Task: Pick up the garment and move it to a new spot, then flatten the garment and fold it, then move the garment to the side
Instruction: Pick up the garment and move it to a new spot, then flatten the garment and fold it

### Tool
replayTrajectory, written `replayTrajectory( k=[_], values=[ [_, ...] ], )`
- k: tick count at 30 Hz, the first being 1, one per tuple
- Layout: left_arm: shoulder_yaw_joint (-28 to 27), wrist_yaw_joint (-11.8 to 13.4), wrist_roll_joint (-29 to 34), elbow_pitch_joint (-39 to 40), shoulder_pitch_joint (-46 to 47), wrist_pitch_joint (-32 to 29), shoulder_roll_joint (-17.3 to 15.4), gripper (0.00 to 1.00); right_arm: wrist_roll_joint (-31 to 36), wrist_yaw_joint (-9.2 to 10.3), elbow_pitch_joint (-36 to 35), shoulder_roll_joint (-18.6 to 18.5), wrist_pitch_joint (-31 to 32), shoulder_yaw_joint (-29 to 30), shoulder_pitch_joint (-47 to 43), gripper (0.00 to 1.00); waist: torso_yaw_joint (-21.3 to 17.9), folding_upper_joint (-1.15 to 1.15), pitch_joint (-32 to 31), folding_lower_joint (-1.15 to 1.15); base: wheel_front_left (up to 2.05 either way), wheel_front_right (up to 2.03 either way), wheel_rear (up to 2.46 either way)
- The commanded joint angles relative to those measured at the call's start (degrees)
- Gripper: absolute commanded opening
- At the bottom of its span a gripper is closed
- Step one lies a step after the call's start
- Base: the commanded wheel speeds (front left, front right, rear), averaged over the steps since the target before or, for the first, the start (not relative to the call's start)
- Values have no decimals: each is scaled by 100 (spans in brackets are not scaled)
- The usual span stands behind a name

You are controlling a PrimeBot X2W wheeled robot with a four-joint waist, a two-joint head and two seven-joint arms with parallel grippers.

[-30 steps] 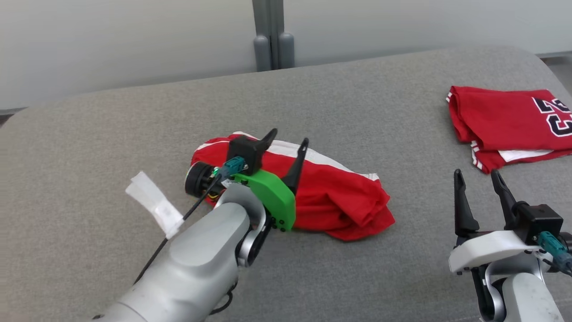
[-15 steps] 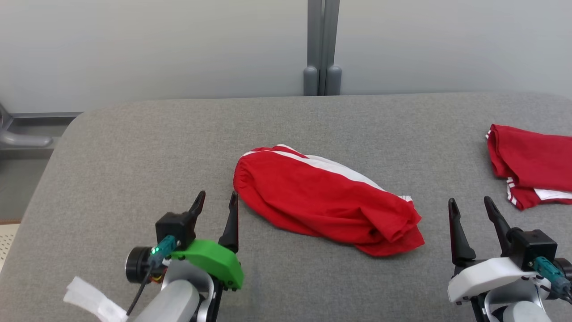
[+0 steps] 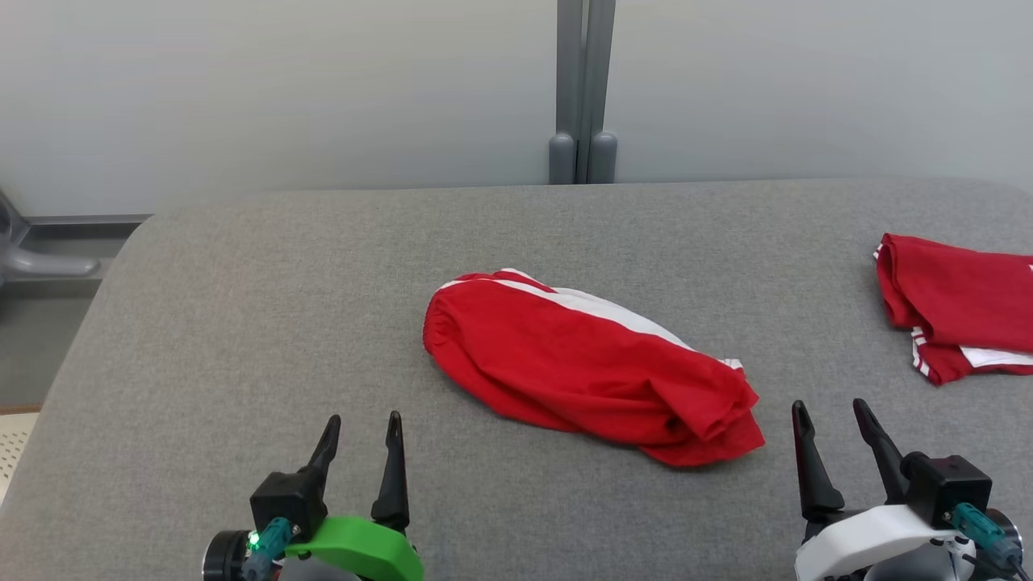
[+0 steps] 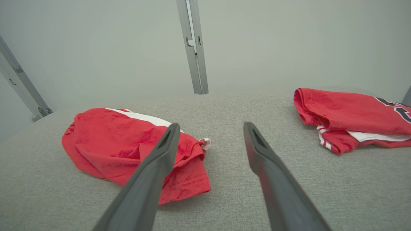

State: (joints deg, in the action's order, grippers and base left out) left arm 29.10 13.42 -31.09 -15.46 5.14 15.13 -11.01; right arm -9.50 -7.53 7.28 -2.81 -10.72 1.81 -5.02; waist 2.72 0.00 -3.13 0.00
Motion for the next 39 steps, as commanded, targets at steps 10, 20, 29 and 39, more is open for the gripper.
replayTrajectory(
  k=[10, 20, 29, 39],
  values=[
    [-215, -124, 215, -130, -126, 0, 109, 100, 116, 9, 53, -16, 17, -57, 67, 100, -59, 0, 10, 0, 0, 0, 0],
    [-336, -217, 291, -236, -114, 0, 183, 100, 142, 9, 26, -16, 30, -45, 86, 100, -62, 0, 57, 0, 0, 0, 0],
    [-58, -632, 425, -469, 673, -225, 193, 100, 169, 9, -60, -16, 79, -76, 201, 100, -127, 0, 288, 0, 0, 0, 0],
    [313, -1383, 609, -1880, 2886, -1052, 324, 100, 190, 9, -214, -16, 122, -318, 699, 100, -656, 0, 1219, 0, 0, 0, 0]
  ],
)
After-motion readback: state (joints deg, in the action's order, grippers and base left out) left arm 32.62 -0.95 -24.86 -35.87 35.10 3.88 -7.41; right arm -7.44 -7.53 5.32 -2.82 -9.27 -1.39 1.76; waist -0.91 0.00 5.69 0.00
